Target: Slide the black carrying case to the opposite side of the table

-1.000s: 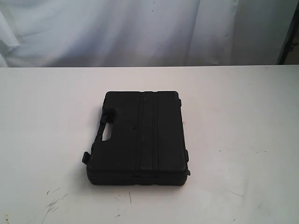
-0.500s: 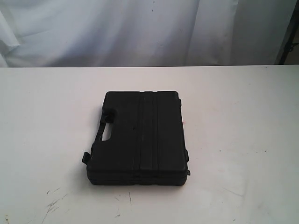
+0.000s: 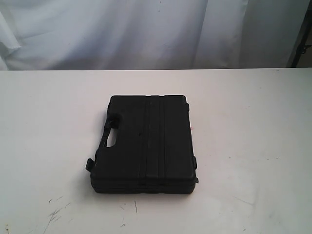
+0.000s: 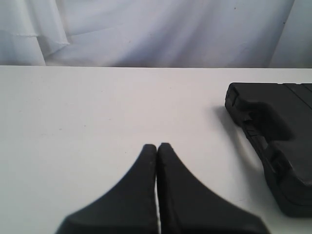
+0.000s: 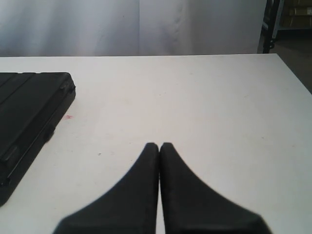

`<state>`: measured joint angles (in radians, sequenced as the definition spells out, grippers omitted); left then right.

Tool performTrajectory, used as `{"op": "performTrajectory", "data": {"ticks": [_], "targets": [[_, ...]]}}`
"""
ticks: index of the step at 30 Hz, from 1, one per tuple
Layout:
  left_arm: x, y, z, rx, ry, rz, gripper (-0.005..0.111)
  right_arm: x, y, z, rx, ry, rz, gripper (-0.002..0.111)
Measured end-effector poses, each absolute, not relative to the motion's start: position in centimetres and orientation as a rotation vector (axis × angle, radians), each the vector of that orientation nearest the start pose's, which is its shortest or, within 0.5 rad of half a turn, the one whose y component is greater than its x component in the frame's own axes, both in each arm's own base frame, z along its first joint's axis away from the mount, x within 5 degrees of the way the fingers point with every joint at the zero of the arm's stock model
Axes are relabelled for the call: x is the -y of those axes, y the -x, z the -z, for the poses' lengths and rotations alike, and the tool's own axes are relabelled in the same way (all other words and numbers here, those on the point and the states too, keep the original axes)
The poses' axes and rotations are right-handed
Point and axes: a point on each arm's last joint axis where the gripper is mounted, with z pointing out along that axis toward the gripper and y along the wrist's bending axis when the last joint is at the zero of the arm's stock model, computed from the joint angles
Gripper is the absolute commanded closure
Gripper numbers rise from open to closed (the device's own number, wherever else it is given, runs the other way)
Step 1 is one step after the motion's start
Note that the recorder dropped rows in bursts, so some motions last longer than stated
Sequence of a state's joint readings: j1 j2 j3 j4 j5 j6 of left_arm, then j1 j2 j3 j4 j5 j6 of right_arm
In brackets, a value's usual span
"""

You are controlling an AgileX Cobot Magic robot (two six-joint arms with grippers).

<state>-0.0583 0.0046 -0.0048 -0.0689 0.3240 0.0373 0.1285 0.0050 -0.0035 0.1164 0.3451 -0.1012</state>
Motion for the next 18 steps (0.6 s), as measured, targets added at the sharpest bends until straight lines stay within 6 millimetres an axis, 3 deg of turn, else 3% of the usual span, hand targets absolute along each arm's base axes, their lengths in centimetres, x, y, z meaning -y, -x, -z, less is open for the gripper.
{"op": "performTrajectory", "data": {"ticks": [8, 14, 18], "targets": [[0.3, -5.4, -18.7, -1.790, -0.086, 0.015, 0.107, -1.0, -5.3, -18.3, -1.825, 0.138, -0.132, 0.108], [0.3, -5.6, -21.2, -1.506, -0.076, 0.012, 0.107, -1.0, -5.3, -18.3, -1.825, 0.136, -0.134, 0.108], [0.3, -5.6, -21.6, -1.469, -0.075, 0.012, 0.107, -1.0, -5.3, -18.3, -1.825, 0.136, -0.134, 0.108]]}}
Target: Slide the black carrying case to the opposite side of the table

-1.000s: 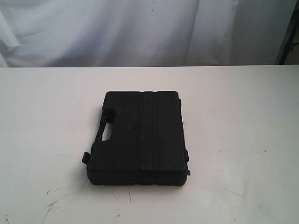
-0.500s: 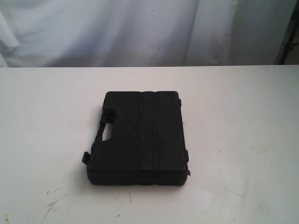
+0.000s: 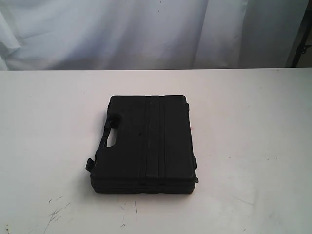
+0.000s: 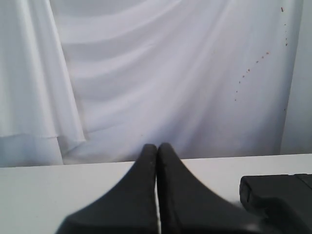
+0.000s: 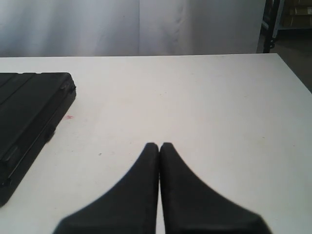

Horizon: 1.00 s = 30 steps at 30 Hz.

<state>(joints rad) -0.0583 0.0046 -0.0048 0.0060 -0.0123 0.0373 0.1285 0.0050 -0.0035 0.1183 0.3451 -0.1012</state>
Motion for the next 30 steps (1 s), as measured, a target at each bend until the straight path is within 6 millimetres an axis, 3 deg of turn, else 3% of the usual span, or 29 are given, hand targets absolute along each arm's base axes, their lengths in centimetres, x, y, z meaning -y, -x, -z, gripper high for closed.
{"op": "performTrajectory", "data": {"ticks": [7, 11, 18, 26, 30], "targets": [[0.3, -5.4, -22.6, -1.354, -0.039, 0.051, 0.107, -1.1, -5.3, -18.3, -1.825, 0.135, -0.136, 0.108], [0.3, -5.4, -22.9, -1.391, -0.017, 0.077, 0.107, -1.1, -5.3, -18.3, -1.825, 0.135, -0.136, 0.108], [0.3, -5.5, -26.4, -1.429, 0.035, 0.140, 0.107, -1.1, -5.3, -18.3, -1.825, 0.135, -0.136, 0.108], [0.7, -8.9, -31.0, -1.705, 0.055, 0.169, 0.107, -1.1, -5.3, -18.3, -1.825, 0.135, -0.136, 0.108], [1.0, -11.1, -31.6, -1.907, 0.058, 0.172, 0.107, -1.1, -5.3, -18.3, -1.825, 0.135, -0.136, 0.108]]}}
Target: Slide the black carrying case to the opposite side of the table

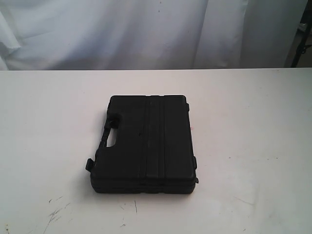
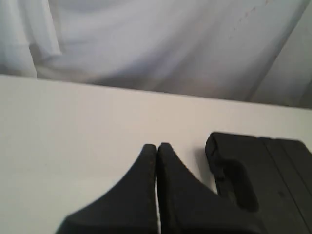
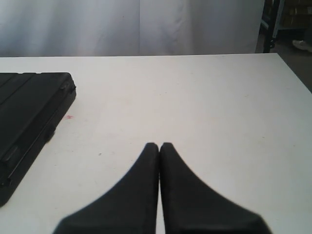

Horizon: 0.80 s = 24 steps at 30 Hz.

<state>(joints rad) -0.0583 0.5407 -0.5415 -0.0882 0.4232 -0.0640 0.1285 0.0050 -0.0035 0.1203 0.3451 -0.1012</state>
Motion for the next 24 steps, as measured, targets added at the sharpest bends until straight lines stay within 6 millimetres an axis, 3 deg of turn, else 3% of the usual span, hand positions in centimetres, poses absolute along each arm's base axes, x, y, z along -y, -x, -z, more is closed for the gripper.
{"op": "performTrajectory", "data": {"ticks": [10, 24], "targets": [[1.3, -14.5, -29.7, -2.180, 0.066, 0.164, 0.107, -1.1, -5.3, -18.3, -1.825, 0.135, -0.136, 0.108], [1.3, -14.8, -30.0, -2.135, 0.082, 0.185, 0.107, -1.1, -5.3, -18.3, -1.825, 0.135, -0.136, 0.108]]}}
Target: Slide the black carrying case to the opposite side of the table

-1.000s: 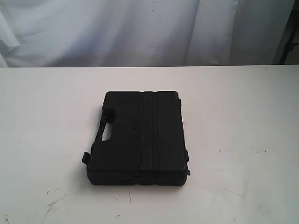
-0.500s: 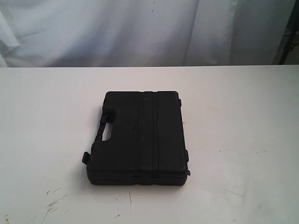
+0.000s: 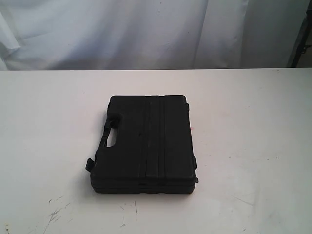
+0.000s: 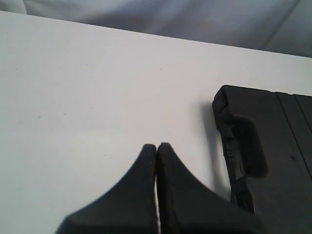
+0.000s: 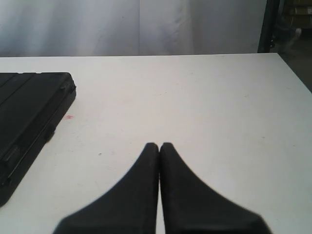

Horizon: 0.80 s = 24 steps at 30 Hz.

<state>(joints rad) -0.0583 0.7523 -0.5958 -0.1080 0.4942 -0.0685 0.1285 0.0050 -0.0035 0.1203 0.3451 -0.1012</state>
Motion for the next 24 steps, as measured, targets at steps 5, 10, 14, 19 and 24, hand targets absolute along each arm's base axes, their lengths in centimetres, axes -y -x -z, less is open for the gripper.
{"op": "performTrajectory", "data": {"ticks": [5, 10, 14, 19, 24], "targets": [[1.4, -15.5, -30.8, -2.161, 0.083, 0.191, 0.107, -1.1, -5.3, -18.3, -1.825, 0.135, -0.136, 0.108], [1.7, -18.2, -32.7, -2.265, 0.078, 0.198, 0.107, -1.1, -5.3, -18.3, -1.825, 0.135, -0.136, 0.108], [2.0, -21.1, -33.5, -2.374, 0.076, 0.202, 0.107, -1.1, -5.3, -18.3, -1.825, 0.135, -0.136, 0.108], [3.2, -24.4, -32.7, -2.519, 0.027, 0.222, 0.107, -1.1, -5.3, -18.3, -1.825, 0.135, -0.136, 0.108], [5.6, -27.1, -31.9, -2.585, -0.075, 0.250, 0.107, -1.1, -5.3, -18.3, -1.825, 0.135, -0.136, 0.108]]}}
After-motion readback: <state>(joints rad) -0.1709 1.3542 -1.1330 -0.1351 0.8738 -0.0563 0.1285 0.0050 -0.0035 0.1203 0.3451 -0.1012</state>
